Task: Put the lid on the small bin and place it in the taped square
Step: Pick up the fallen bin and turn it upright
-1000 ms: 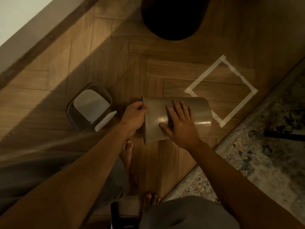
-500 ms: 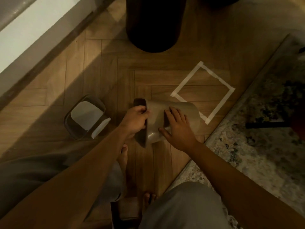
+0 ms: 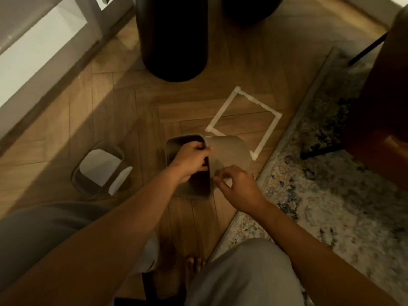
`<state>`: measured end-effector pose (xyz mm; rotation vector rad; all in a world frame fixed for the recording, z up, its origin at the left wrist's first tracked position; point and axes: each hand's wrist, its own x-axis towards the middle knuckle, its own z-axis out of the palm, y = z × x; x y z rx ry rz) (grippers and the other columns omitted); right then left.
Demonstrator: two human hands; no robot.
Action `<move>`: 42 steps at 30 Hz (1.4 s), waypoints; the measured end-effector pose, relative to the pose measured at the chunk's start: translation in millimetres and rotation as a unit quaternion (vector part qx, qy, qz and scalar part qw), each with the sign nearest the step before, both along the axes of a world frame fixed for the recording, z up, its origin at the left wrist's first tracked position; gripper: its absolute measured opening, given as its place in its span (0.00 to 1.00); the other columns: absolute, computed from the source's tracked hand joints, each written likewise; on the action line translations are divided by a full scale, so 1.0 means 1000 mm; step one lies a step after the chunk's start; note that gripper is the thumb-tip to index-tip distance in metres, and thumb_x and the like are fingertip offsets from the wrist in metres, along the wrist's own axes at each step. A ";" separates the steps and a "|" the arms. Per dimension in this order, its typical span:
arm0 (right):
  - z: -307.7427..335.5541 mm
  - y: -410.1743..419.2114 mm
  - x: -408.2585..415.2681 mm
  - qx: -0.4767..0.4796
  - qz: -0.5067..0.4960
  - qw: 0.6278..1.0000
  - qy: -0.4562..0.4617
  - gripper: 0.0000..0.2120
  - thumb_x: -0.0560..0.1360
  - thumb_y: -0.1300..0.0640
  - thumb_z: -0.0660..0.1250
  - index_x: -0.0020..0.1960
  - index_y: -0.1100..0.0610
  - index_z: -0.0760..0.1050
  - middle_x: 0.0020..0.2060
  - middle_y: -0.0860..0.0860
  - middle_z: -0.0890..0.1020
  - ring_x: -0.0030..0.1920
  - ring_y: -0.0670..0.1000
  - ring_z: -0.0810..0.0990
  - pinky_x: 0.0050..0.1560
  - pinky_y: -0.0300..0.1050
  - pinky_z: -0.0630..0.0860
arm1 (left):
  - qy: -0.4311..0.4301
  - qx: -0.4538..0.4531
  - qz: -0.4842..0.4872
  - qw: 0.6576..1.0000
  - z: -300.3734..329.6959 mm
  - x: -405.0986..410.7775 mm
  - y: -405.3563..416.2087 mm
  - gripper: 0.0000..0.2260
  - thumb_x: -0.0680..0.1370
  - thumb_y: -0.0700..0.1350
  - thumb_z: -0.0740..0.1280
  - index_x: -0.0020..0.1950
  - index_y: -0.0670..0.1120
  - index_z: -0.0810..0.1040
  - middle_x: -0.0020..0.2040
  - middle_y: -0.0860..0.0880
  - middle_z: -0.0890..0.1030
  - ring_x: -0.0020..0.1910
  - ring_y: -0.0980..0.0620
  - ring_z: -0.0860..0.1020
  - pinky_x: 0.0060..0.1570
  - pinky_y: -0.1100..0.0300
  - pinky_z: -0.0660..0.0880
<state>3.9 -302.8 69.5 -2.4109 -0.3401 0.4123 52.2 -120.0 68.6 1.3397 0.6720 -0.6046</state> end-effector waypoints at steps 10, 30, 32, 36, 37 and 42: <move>-0.004 -0.014 -0.004 0.001 -0.001 1.000 0.027 0.12 0.78 0.47 0.72 0.42 0.54 0.80 0.34 0.47 0.83 0.35 0.45 0.80 0.38 0.48 0.78 | -0.002 -0.048 0.016 0.999 0.006 0.006 -0.013 0.03 0.83 0.42 0.67 0.55 0.48 0.78 0.53 0.47 0.85 0.50 0.48 0.85 0.43 0.57 0.83; -0.006 -0.016 -0.005 0.000 0.005 1.000 0.020 0.09 0.81 0.50 0.70 0.45 0.52 0.75 0.29 0.46 0.79 0.30 0.45 0.78 0.33 0.48 0.75 | 0.091 0.147 0.056 0.983 -0.082 -0.070 0.057 0.19 0.82 0.51 0.67 0.72 0.48 0.76 0.65 0.45 0.81 0.62 0.43 0.80 0.62 0.47 0.77; -0.007 -0.015 -0.004 -0.009 0.016 1.000 0.014 0.08 0.81 0.50 0.70 0.47 0.50 0.74 0.28 0.43 0.76 0.29 0.42 0.75 0.31 0.43 0.72 | 0.131 0.087 0.061 0.986 -0.085 -0.074 0.058 0.16 0.82 0.53 0.67 0.69 0.51 0.76 0.58 0.49 0.83 0.56 0.46 0.81 0.53 0.50 0.79; -0.006 -0.013 0.003 -0.027 0.035 0.999 0.006 0.07 0.82 0.50 0.68 0.52 0.52 0.74 0.31 0.44 0.78 0.30 0.45 0.78 0.31 0.44 0.71 | 0.125 0.065 0.083 0.987 -0.082 -0.071 0.062 0.08 0.82 0.53 0.67 0.60 0.56 0.78 0.50 0.54 0.83 0.50 0.51 0.81 0.47 0.54 0.78; -0.004 -0.013 0.006 -0.039 0.043 0.998 0.001 0.07 0.82 0.50 0.68 0.54 0.53 0.73 0.33 0.46 0.81 0.32 0.48 0.80 0.31 0.45 0.74 | 0.113 0.068 0.086 0.988 -0.079 -0.067 0.063 0.07 0.82 0.53 0.67 0.59 0.57 0.78 0.50 0.54 0.84 0.50 0.51 0.82 0.46 0.55 0.79; 0.010 -0.013 0.030 -0.097 0.040 0.994 -0.013 0.12 0.83 0.51 0.65 0.64 0.54 0.73 0.43 0.52 0.86 0.42 0.54 0.85 0.40 0.51 0.81 | 0.061 0.064 0.070 0.994 -0.058 -0.044 0.073 0.09 0.80 0.50 0.69 0.60 0.53 0.82 0.54 0.50 0.87 0.52 0.51 0.84 0.54 0.52 0.80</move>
